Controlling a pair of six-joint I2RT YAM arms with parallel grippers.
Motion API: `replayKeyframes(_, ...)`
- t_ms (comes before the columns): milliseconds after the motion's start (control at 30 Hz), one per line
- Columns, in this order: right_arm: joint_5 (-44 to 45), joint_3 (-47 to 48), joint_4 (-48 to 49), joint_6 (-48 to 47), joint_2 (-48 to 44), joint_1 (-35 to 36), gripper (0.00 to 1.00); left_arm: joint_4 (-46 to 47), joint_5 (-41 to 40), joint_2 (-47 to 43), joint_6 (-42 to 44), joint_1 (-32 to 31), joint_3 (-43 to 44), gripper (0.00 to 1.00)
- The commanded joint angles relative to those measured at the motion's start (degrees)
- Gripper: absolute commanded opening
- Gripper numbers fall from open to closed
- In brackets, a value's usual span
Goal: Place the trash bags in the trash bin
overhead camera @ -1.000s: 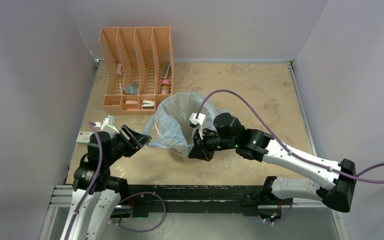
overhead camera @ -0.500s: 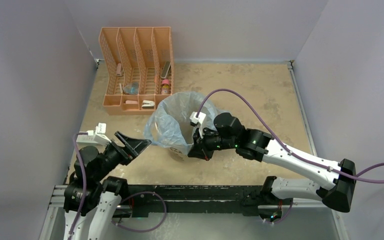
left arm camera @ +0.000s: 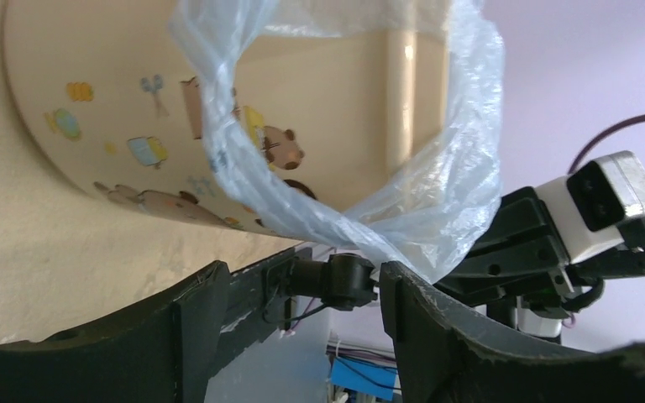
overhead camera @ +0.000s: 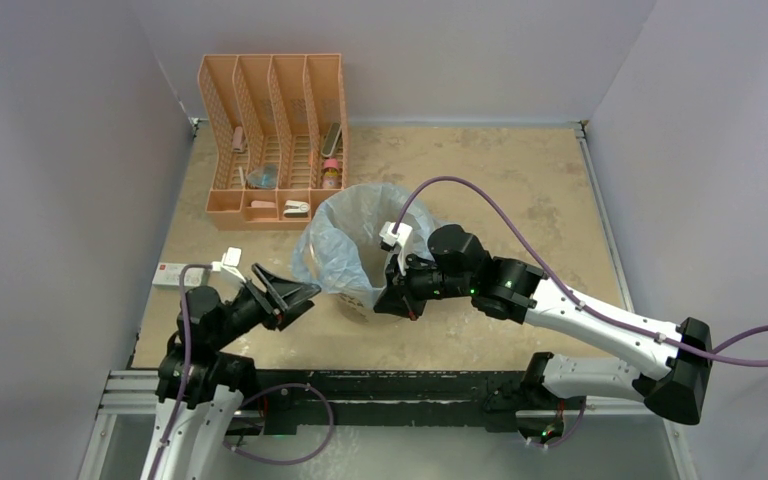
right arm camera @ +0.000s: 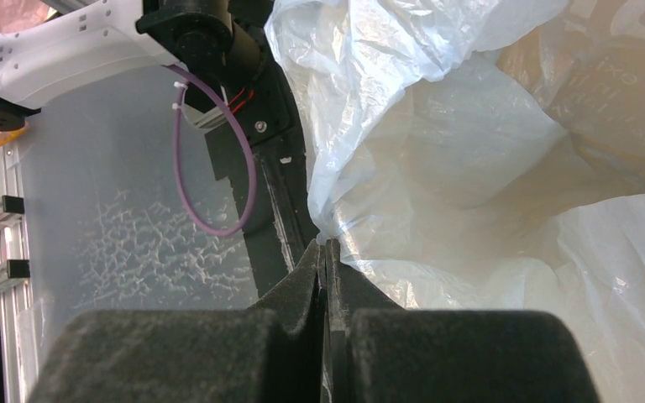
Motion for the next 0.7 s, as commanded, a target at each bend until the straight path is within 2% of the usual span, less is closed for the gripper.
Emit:
replayKeyframes(0,-0.3,-0.1,2.3,0.2,-1.2,-0.1,0.00,10.8,3.4,-0.2,-3.3,0.3,-0.1,0.65)
replayKeyframes(100,-0.2,-0.1,2.3,0.0,-1.4,-0.1,0.00,10.5,3.4,-1.9,-4.1,0.3,0.0,0.65)
replayKeyframes(233,-1.2,0.3,2.5,-0.2,-1.1,-0.1,0.00,6.8,0.0,-3.4,-3.8,0.3,0.6,0.71)
replayKeyframes(667,-3.0,1.2,1.6,-2.4,1.2,-0.2,0.00,10.8,-0.2,-2.4,-6.4,0.3,0.8,0.75)
